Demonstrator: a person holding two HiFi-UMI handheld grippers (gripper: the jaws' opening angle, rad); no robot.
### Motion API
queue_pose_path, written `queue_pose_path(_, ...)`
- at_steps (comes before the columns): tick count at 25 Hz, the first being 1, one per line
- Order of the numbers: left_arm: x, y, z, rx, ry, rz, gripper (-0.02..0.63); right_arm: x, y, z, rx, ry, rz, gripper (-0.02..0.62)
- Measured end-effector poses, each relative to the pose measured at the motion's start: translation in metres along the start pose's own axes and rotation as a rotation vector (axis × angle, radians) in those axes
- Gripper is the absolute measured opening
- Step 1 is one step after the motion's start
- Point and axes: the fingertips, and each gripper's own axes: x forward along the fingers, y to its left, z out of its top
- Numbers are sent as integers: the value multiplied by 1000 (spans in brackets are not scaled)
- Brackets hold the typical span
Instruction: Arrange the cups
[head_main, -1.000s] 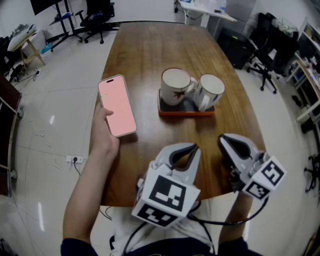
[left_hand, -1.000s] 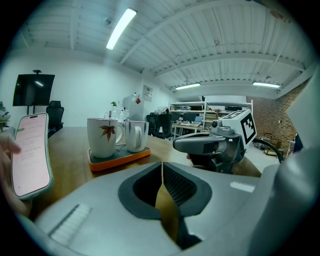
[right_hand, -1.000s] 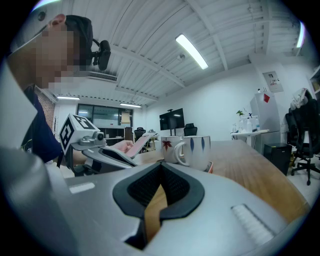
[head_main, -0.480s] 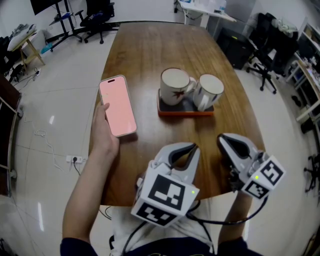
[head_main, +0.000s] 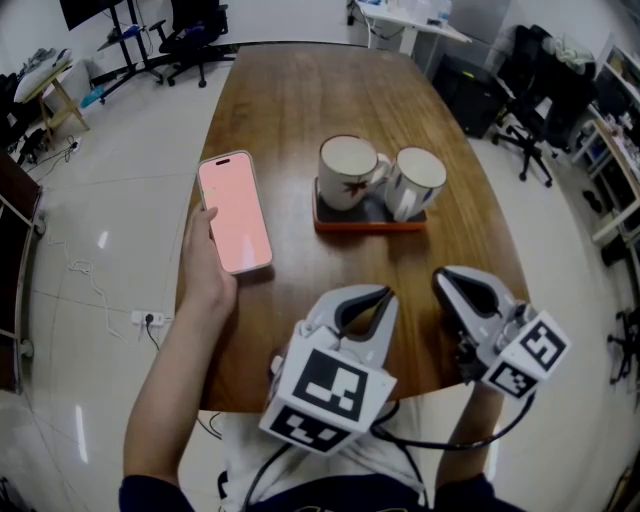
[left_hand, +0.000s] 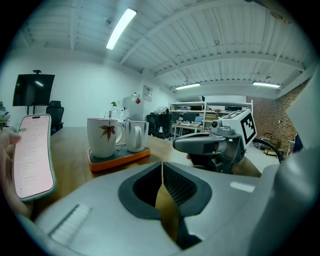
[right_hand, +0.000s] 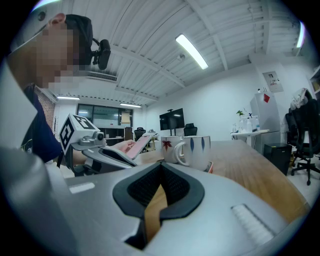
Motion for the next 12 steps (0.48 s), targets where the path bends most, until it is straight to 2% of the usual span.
queue_pose_path(12,-2,-1,1,-1,0,-1,5,0,2,2,2,1,1,0)
